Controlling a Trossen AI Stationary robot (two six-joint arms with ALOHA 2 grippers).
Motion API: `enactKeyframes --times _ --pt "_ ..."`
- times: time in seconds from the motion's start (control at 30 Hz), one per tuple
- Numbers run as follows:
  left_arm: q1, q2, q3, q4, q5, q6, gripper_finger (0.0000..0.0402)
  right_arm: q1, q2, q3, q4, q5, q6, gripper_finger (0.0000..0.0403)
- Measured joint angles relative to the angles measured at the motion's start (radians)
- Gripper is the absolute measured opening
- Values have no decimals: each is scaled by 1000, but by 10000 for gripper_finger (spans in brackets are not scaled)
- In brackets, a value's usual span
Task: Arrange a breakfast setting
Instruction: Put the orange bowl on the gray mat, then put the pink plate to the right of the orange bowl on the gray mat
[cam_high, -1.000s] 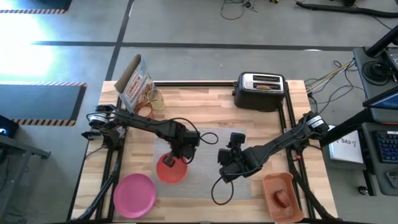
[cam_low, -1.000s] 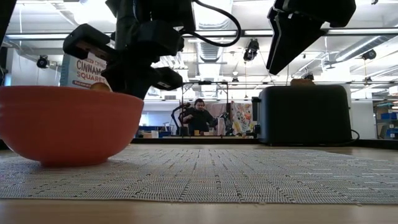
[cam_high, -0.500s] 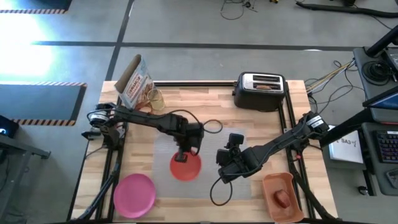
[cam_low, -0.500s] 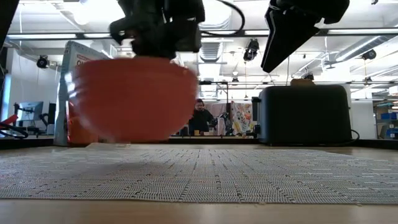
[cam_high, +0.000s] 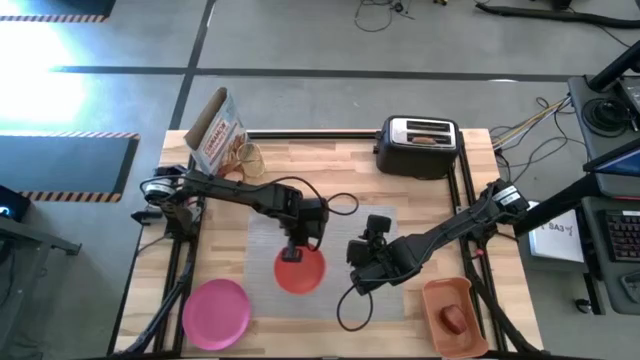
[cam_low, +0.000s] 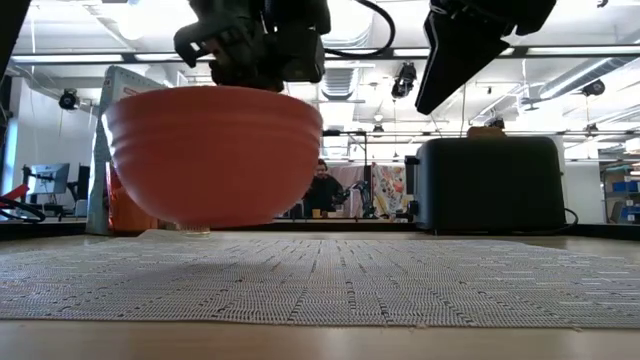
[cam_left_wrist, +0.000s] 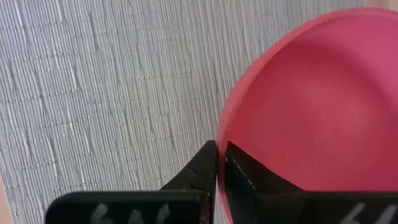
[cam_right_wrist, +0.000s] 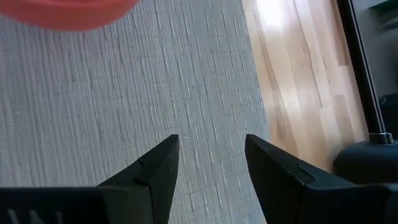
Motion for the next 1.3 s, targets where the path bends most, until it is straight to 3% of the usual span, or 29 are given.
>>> enactKeyframes --times 0.7,1.03,1.3 --pt "0 0 -84 58 -27 -31 14 0 0 0 38 0 0 176" --pt "0 -3 -82 54 -27 -58 89 0 0 0 46 0 0 176" --pt "-10 -45 1 -11 -27 -103 154 0 0 0 50 0 0 176"
